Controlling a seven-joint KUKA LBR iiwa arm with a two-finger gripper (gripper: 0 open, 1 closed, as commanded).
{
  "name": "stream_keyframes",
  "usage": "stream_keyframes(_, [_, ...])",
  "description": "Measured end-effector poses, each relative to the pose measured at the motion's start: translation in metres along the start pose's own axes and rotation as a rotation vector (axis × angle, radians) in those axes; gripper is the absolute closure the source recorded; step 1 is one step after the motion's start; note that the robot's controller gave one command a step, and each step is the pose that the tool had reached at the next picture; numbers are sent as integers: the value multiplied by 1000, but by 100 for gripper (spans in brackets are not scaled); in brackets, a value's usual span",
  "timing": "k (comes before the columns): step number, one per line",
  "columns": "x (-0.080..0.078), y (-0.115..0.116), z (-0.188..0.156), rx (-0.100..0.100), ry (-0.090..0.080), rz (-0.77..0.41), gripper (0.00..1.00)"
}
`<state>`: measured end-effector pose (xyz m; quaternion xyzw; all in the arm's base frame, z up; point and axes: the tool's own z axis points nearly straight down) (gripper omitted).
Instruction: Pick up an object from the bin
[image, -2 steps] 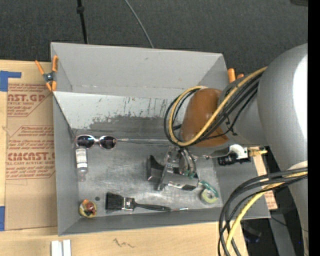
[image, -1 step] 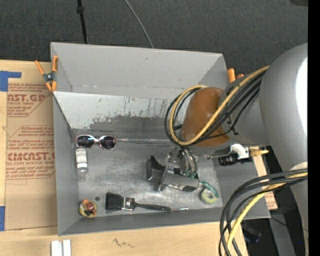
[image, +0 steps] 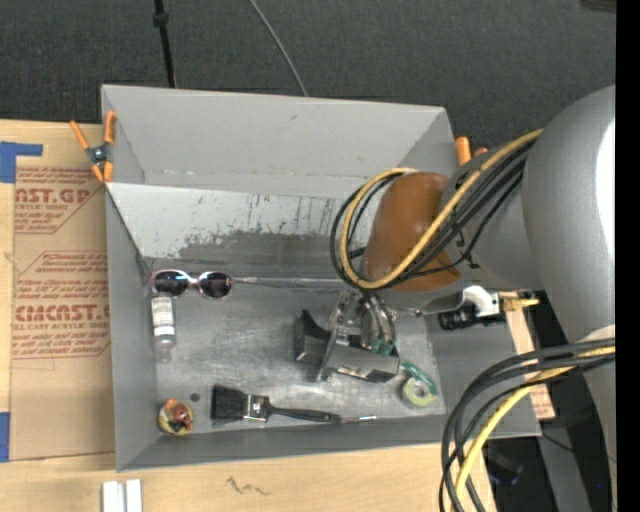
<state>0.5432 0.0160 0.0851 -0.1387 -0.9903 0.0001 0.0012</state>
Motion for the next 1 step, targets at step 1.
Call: stream_keyframes(1, [0,0,-2,0,0,0,100])
